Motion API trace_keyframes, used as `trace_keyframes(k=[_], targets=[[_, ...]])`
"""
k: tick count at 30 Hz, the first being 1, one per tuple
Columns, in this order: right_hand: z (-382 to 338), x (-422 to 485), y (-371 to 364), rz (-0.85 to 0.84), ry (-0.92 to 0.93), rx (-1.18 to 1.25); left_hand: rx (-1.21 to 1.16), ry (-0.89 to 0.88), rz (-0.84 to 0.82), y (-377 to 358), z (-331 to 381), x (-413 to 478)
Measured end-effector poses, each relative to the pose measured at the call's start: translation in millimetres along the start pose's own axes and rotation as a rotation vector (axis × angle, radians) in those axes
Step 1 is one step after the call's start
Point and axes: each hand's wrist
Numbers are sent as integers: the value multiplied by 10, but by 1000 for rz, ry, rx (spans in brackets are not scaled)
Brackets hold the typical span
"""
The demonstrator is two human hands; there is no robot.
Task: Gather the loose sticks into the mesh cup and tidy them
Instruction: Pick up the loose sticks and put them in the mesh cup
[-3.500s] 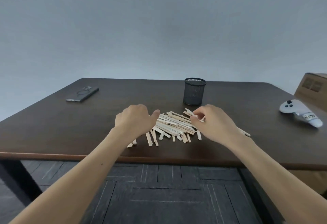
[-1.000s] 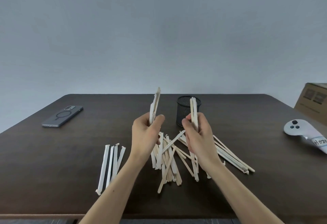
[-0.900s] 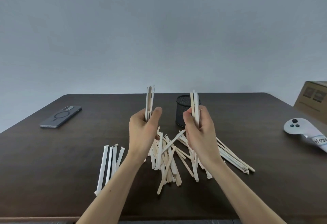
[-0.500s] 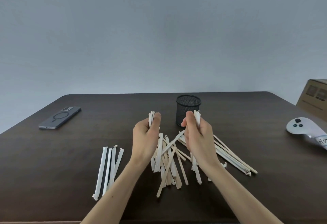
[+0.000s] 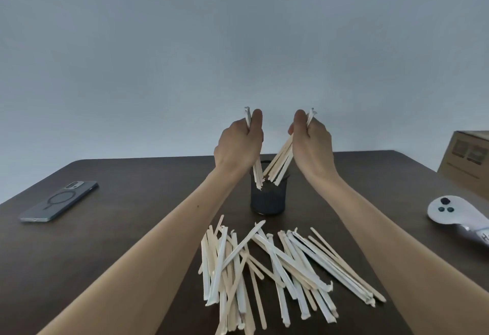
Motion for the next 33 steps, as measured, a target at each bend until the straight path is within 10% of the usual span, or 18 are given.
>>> trace_keyframes(k=[6, 21, 33], targets=[[240, 292, -123, 19, 26, -127, -153, 15, 103, -230, -74, 294], [474, -381, 314, -96, -48, -467, 320, 155, 15, 165, -537, -300], [264, -1496, 436, -645, -11, -1105, 983, 153, -578, 548, -595, -1429]])
Point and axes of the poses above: each hand's wrist, its own x-axis towards the middle knuckle, its own y-axis out of the back of the hand, z = x × y, and after that the axes turned 2 degrees about -y, right-handed
